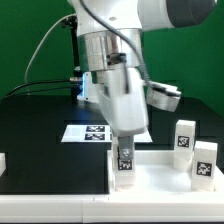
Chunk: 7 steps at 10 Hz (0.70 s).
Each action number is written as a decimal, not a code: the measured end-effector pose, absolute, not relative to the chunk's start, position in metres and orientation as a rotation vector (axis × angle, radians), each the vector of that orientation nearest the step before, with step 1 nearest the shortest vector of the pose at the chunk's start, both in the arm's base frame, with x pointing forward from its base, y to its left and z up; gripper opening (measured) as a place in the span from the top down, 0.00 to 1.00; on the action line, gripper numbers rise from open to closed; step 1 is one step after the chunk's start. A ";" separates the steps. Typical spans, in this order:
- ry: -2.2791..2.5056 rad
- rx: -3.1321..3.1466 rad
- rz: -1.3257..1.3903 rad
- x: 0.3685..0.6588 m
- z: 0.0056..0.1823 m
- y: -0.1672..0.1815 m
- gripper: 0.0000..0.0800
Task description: Assemble square table
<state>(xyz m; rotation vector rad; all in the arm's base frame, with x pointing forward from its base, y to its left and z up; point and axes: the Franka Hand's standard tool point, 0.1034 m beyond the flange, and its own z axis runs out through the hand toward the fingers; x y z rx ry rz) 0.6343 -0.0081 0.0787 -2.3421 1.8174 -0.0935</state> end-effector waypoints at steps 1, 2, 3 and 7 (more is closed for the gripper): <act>1.588 -2.506 -0.139 0.636 0.079 -0.007 0.38; 1.395 -2.623 -0.157 0.637 0.081 -0.007 0.25; 1.275 -2.695 -0.173 0.637 0.082 -0.008 0.20; 0.643 -2.967 -0.215 0.639 0.082 -0.005 0.19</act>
Offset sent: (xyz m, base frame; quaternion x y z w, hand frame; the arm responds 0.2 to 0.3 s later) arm 0.0000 0.0000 0.0000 0.0000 0.0000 -0.1938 0.9810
